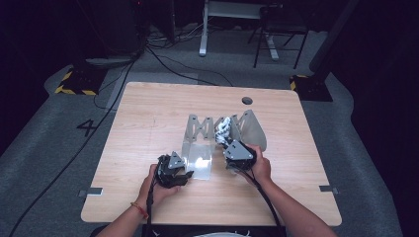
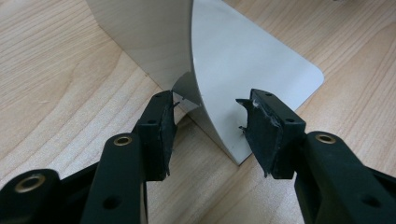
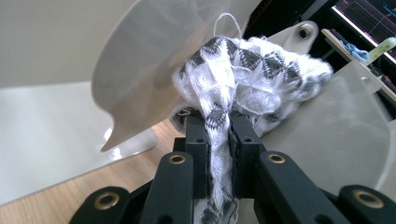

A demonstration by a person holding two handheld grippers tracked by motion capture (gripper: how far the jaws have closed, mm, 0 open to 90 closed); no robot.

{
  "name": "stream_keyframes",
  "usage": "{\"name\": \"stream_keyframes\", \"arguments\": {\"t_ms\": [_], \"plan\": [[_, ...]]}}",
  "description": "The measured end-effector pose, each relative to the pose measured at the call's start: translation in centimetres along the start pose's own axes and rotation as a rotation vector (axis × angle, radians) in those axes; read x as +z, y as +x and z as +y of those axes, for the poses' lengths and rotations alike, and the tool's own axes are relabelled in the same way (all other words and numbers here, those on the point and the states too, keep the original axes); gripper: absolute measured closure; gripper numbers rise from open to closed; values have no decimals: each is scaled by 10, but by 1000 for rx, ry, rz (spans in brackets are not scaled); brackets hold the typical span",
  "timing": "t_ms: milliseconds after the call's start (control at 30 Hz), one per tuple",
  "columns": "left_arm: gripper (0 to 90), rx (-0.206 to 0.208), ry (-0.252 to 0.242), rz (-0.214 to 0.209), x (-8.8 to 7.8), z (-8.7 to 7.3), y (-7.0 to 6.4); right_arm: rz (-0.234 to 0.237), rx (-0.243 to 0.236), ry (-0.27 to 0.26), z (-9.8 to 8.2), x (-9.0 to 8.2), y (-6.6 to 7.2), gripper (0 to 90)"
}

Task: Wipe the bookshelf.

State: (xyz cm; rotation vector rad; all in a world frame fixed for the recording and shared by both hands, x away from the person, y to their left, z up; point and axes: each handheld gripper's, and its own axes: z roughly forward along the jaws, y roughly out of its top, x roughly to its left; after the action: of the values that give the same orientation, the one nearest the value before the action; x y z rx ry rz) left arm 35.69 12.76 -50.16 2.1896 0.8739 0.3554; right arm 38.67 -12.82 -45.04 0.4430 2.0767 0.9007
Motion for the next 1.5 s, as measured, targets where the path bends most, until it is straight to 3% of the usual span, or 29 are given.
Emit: {"name": "stream_keyframes", "arguments": {"t_ms": [200, 567, 700, 833, 1267, 1400, 1500], "plan": [[523, 1, 0, 1, 0, 0, 0, 30, -10, 23, -8, 3, 12, 813], [523, 1, 0, 0, 0, 0, 0, 89, 8, 64, -21, 6, 22, 813], [523, 1, 0, 0, 0, 0, 0, 88, 11, 51, -19, 3, 24, 814], [523, 0, 0, -1, 0, 0, 0, 63, 15, 17, -13, -7, 16, 814], [521, 1, 0, -1, 0, 0, 0, -97, 35, -134, 28, -53, -34, 815], [521, -1, 2, -1, 0, 0, 0, -115, 60, -168, 39, -65, -46, 815], [521, -2, 0, -1, 0, 0, 0, -109, 58, -163, 39, -65, -46, 815]]}}
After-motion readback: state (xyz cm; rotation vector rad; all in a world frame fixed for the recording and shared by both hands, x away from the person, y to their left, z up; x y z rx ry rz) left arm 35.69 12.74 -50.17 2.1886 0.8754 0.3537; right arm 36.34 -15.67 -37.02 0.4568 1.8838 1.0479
